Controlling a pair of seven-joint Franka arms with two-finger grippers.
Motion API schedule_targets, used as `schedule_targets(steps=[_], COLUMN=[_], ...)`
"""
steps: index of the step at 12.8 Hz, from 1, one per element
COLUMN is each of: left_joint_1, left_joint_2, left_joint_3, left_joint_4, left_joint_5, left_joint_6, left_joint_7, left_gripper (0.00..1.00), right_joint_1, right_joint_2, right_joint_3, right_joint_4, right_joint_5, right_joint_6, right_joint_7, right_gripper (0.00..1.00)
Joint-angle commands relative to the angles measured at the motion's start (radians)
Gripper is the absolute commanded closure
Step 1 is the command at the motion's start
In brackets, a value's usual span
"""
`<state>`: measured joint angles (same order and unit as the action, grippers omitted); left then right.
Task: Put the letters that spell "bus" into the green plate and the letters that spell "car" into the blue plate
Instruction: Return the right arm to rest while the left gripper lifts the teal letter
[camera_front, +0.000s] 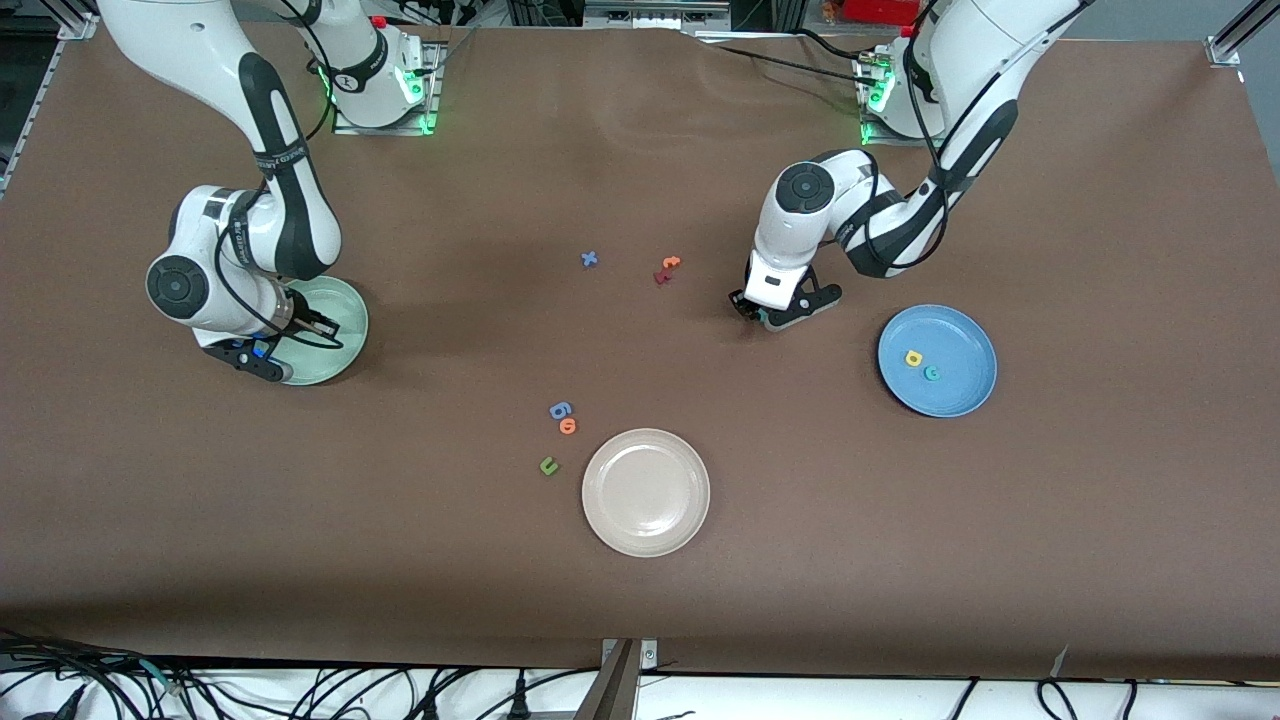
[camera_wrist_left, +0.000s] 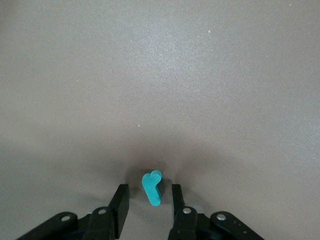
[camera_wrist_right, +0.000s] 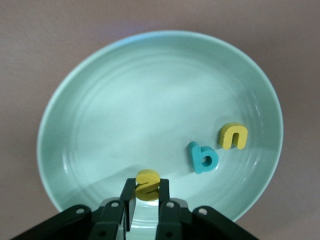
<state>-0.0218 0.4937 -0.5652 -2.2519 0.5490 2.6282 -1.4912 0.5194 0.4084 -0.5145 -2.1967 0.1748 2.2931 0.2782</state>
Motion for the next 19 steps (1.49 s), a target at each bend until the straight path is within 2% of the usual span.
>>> schedule_targets(steps=[1, 2, 3, 4, 5, 7, 9, 14, 16, 19], left_joint_1=[0.013, 0.013, 0.013, 0.013, 0.016, 0.019, 0.017, 0.017, 0.017, 0.017], left_joint_2=[-0.003, 0.0, 0.0, 0.002, 0.002, 0.005, 0.011, 0.016, 0.017, 0.019], left_joint_3=[-0.005, -0.005, -0.005, -0.005, -0.005, -0.005, -0.004, -0.004, -0.004, -0.004], left_joint_4=[-0.014, -0.014, -0.014, -0.014, -0.012, -0.012, -0.005, -0.005, -0.005, -0.005], left_joint_5=[0.038, 0.037, 0.037, 0.037, 0.037, 0.037, 0.037, 0.038, 0.038, 0.038], left_joint_6=[0.013, 0.015, 0.013, 0.013, 0.015, 0.015, 0.015, 0.015, 0.015, 0.013], left_joint_7=[-0.029, -0.029, -0.029, -0.029, -0.027, -0.024, -0.023, -0.021, -0.021, -0.021], left_gripper=[0.62, 0.65, 0.66, 0.67, 0.69, 0.72, 0.75, 0.88, 0.89, 0.92], right_joint_1=[-0.001, -0.001, -0.001, -0.001, 0.001, 0.001, 0.001, -0.001, -0.001, -0.001], right_joint_2=[-0.011, -0.011, -0.011, -0.013, -0.016, -0.042, -0.063, -0.071, -0.069, -0.071], right_joint_3=[0.002, 0.004, 0.004, 0.004, 0.004, 0.002, -0.001, -0.035, -0.05, -0.062], right_joint_4=[-0.017, -0.017, -0.017, -0.015, -0.012, -0.003, 0.056, 0.337, 0.466, 0.615], right_joint_5=[0.017, 0.019, 0.019, 0.019, 0.019, 0.019, 0.019, 0.025, 0.023, 0.017], right_joint_6=[0.019, 0.019, 0.019, 0.019, 0.014, -0.009, -0.111, -0.534, -0.691, -0.831], right_joint_7=[-0.024, -0.024, -0.024, -0.022, -0.024, -0.024, -0.024, -0.022, -0.025, -0.028], right_gripper=[0.9, 0.66, 0.32, 0.05, 0.01, 0.01, 0.01, 0.01, 0.01, 0.01])
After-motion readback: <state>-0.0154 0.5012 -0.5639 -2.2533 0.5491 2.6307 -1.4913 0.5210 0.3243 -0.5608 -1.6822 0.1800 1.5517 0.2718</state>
